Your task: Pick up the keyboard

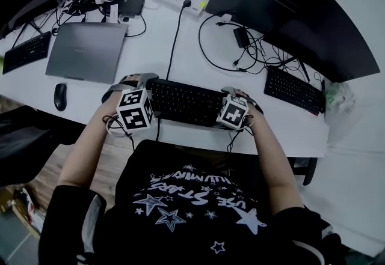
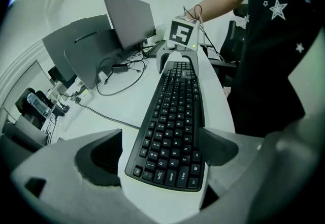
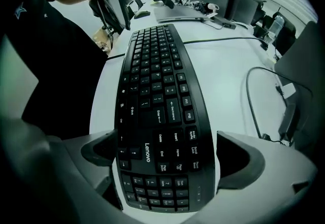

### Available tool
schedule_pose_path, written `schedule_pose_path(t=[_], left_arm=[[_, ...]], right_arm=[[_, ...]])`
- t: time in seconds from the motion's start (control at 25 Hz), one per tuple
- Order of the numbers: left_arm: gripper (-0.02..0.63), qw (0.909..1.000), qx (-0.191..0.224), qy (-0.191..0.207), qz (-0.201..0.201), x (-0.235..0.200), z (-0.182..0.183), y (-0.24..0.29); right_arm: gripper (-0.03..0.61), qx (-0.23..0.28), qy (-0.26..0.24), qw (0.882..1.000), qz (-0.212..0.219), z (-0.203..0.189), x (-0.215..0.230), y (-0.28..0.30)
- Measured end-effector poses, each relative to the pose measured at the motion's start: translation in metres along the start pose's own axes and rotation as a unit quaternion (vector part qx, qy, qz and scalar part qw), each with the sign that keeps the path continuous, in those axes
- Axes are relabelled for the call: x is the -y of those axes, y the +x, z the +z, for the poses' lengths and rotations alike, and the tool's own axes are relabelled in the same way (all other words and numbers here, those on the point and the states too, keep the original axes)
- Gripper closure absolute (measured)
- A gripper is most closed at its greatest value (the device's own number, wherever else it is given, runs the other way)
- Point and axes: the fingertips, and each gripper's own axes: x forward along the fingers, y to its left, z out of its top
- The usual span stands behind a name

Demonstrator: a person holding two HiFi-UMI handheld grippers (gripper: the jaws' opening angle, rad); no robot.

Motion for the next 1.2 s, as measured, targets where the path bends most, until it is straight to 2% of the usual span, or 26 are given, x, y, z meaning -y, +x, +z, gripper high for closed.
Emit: schedule_pose_path(t=[0.24, 0.48, 0.76, 0.92, 1.2], left_arm=[[0.153, 0.9999, 0.003, -0.015, 0.004, -0.01, -0.006, -0.003], [0.153, 0.9996, -0.002, -0.026, -0.001, -0.009, -0.01, -0.001], [0.153, 0.9996, -0.013, -0.022, 0.011, -0.008, -0.008, 0.001], [0.153, 0.9994, -0.021, -0.014, 0.021, -0.001, -0.006, 0.0], [0.153, 0.9988, -0.032, -0.009, 0.035, 0.016, 0.005, -0.003]], right_arm=[[0.006, -0.048, -0.013, 0.997, 0.062, -0.006, -0.002, 0.014], [0.006, -0.078, -0.013, 0.994, 0.071, -0.012, 0.0, 0.026], [0.006, -0.076, -0.017, 0.997, 0.015, -0.001, -0.005, 0.009], [0.006, -0.065, 0.014, 0.998, -0.008, -0.006, -0.02, 0.009], [0.006, -0.041, 0.004, 0.995, -0.089, -0.004, -0.022, -0.007]])
